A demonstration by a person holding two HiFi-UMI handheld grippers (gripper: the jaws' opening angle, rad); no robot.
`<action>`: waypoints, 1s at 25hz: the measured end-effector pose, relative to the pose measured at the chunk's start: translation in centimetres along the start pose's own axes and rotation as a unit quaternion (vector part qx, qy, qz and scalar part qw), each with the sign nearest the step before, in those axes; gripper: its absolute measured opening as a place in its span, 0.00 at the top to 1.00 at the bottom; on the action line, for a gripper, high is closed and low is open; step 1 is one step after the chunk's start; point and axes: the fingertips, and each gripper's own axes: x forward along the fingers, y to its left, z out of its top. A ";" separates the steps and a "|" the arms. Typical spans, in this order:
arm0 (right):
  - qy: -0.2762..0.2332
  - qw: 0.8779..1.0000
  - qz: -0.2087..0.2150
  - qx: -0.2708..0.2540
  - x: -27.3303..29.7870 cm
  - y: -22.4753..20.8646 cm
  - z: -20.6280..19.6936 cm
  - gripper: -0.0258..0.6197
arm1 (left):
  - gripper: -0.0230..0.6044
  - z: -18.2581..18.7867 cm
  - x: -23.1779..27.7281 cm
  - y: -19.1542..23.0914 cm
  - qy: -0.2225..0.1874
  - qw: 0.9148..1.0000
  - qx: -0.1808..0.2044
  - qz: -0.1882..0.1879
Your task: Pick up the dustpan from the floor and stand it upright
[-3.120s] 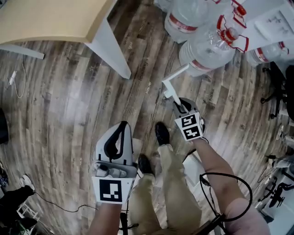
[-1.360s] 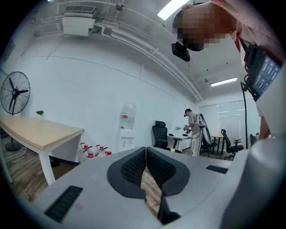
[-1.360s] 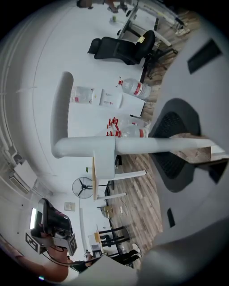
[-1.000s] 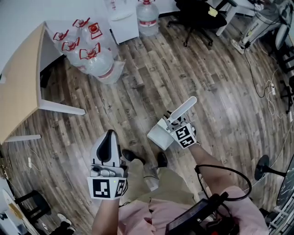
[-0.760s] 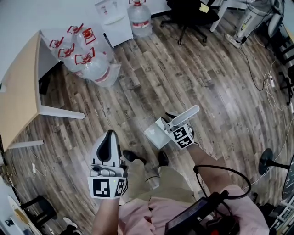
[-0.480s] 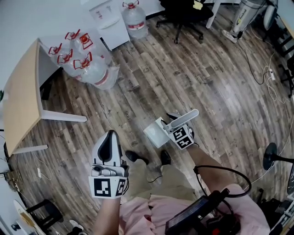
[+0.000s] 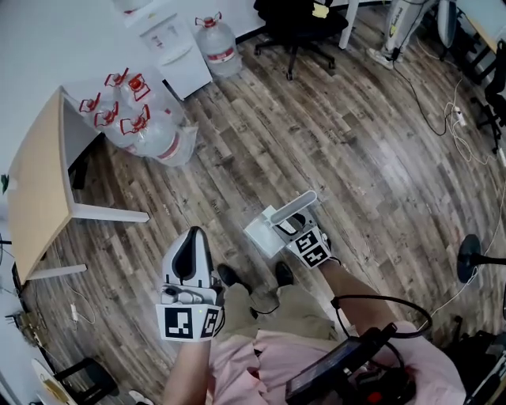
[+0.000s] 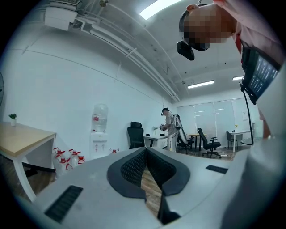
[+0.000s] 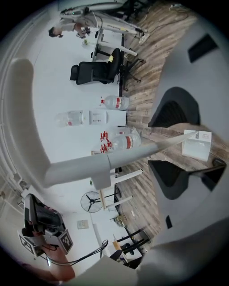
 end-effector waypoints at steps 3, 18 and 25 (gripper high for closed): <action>0.002 1.000 -0.005 0.008 -2.6 0.4 -0.6 0.60 | 0.94 0.5 0.3 -1.1 -0.008 1.000 -0.007 -0.017; -0.225 0.960 -0.155 0.054 -25.0 -3.9 15.8 0.73 | 0.94 12.0 -0.3 -9.0 -0.110 0.989 0.008 -0.095; -0.312 0.928 -0.202 0.034 -31.1 -3.0 27.1 0.96 | 0.94 17.2 0.9 -12.0 -0.146 0.982 0.048 -0.107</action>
